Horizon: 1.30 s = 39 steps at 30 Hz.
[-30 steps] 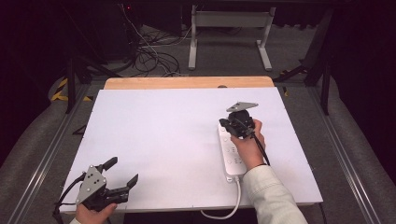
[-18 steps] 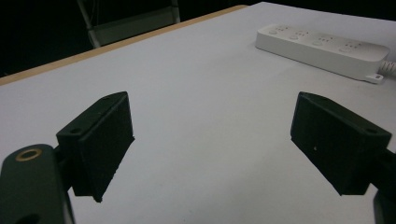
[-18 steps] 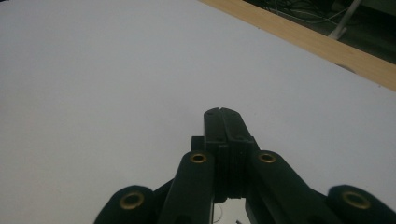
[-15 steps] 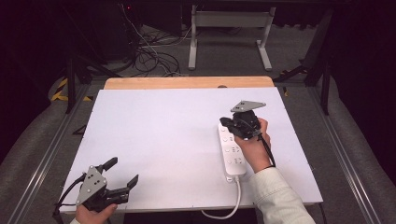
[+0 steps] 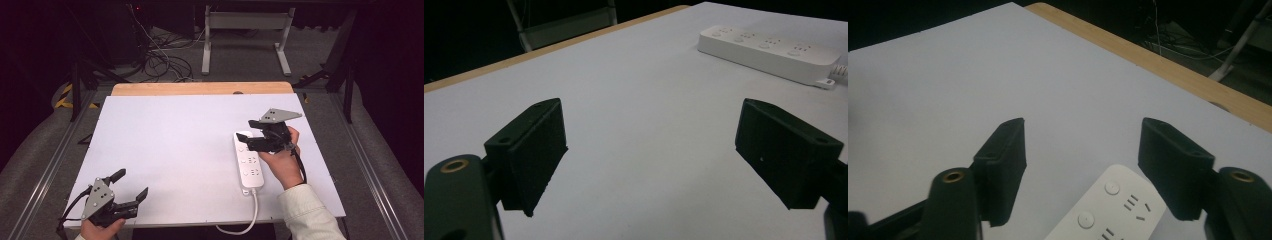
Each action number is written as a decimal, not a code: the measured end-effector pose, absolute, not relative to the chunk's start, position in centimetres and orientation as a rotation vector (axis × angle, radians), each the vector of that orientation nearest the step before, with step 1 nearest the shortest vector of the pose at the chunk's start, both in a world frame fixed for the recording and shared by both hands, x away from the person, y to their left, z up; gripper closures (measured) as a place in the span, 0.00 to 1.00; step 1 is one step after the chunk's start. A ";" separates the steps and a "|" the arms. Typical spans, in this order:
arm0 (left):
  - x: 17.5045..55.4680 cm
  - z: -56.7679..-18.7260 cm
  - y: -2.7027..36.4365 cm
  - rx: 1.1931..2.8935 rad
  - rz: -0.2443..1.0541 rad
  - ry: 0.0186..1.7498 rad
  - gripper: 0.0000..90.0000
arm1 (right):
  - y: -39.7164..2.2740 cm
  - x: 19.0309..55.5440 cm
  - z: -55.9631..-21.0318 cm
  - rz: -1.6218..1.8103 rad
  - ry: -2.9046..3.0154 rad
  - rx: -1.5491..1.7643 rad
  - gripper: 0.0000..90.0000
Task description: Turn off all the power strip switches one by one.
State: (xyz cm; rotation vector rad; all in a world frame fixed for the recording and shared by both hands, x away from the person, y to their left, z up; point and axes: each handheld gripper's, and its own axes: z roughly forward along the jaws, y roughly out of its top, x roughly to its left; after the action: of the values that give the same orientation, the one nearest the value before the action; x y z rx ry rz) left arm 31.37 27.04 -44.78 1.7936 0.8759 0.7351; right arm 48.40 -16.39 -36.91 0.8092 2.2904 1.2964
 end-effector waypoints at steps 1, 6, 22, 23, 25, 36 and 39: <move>31.4 -44.8 27.1 1.792 0.737 0.874 0.15 | -16.5 48.2 -36.8 1.302 2.292 0.808 0.34; 31.3 -44.7 27.1 1.798 0.742 0.874 0.15 | -17.7 47.1 -36.5 1.332 2.279 0.782 0.20; 31.3 -44.7 27.1 1.793 0.750 0.882 0.15 | -22.1 43.7 -38.7 1.425 2.258 0.794 0.00; 31.3 -44.7 27.1 1.793 0.750 0.882 0.15 | -22.3 43.5 -38.9 1.427 2.260 0.791 0.00; 31.3 -44.7 27.1 1.794 0.751 0.883 0.15 | -22.7 43.2 -39.4 1.426 2.260 0.793 0.00; 31.2 -44.7 27.2 1.791 0.754 0.887 0.15 | -24.5 42.1 -42.4 1.419 2.281 0.771 0.00; 31.2 -44.7 27.1 1.785 0.748 0.890 0.15 | -24.8 41.9 -43.1 1.412 2.287 0.772 0.00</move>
State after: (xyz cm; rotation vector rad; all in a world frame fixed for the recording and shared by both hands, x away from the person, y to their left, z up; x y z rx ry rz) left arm 31.20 27.15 -44.74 1.7855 0.8897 0.7479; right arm 41.89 -24.83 -43.08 0.7720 2.2874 1.4117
